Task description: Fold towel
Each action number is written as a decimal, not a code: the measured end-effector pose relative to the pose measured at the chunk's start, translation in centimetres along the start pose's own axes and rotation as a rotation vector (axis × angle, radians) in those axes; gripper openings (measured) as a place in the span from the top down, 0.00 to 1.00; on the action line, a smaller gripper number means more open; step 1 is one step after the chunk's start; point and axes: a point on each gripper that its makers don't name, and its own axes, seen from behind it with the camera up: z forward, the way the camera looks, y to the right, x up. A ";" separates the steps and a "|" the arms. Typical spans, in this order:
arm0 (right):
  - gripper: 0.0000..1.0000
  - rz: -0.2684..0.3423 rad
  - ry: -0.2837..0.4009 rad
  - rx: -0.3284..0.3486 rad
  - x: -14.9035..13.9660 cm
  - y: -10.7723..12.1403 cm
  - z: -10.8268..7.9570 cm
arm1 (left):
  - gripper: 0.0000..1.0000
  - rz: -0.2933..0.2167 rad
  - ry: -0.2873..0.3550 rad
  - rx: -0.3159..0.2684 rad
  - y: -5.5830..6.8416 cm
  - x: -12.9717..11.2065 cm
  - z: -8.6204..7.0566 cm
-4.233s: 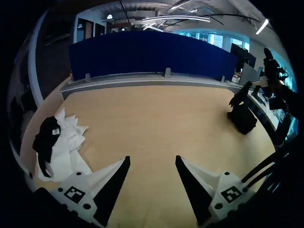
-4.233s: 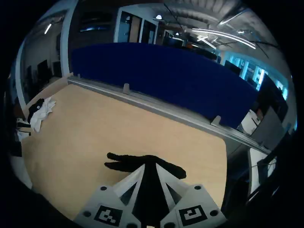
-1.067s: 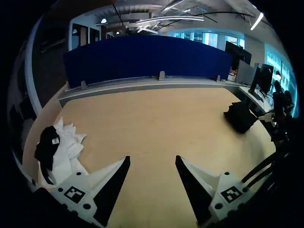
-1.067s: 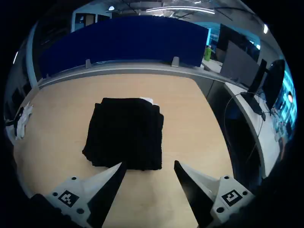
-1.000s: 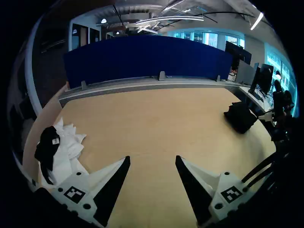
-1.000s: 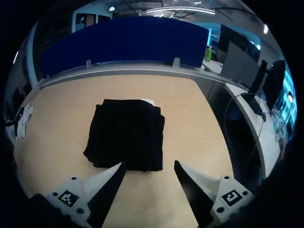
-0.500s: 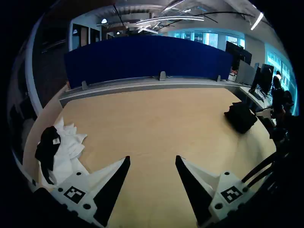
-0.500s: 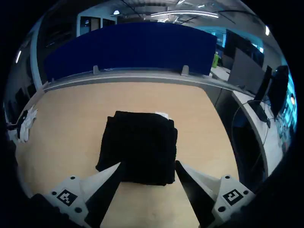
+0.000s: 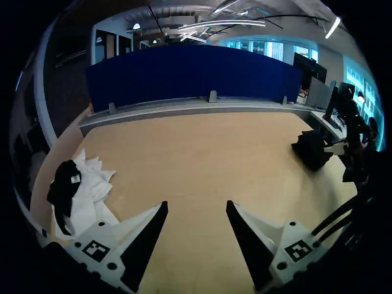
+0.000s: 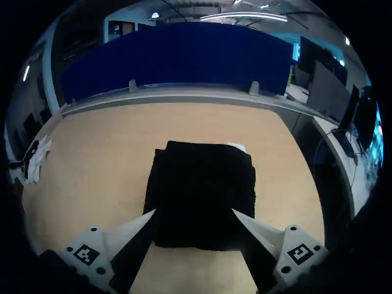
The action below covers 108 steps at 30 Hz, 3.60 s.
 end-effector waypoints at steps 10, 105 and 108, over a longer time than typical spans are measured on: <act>0.00 -0.007 -0.049 -0.023 -2.0 0.8 1.7 | 0.12 -0.005 -0.007 0.014 -0.6 -0.5 -0.2; 0.00 0.040 0.100 -0.039 1.7 -2.0 -5.2 | 0.12 -0.029 0.043 0.031 -2.6 0.0 -2.7; 0.00 0.054 0.102 -0.044 0.3 -2.6 -6.6 | 0.12 -0.030 0.050 0.025 -2.5 0.1 -2.8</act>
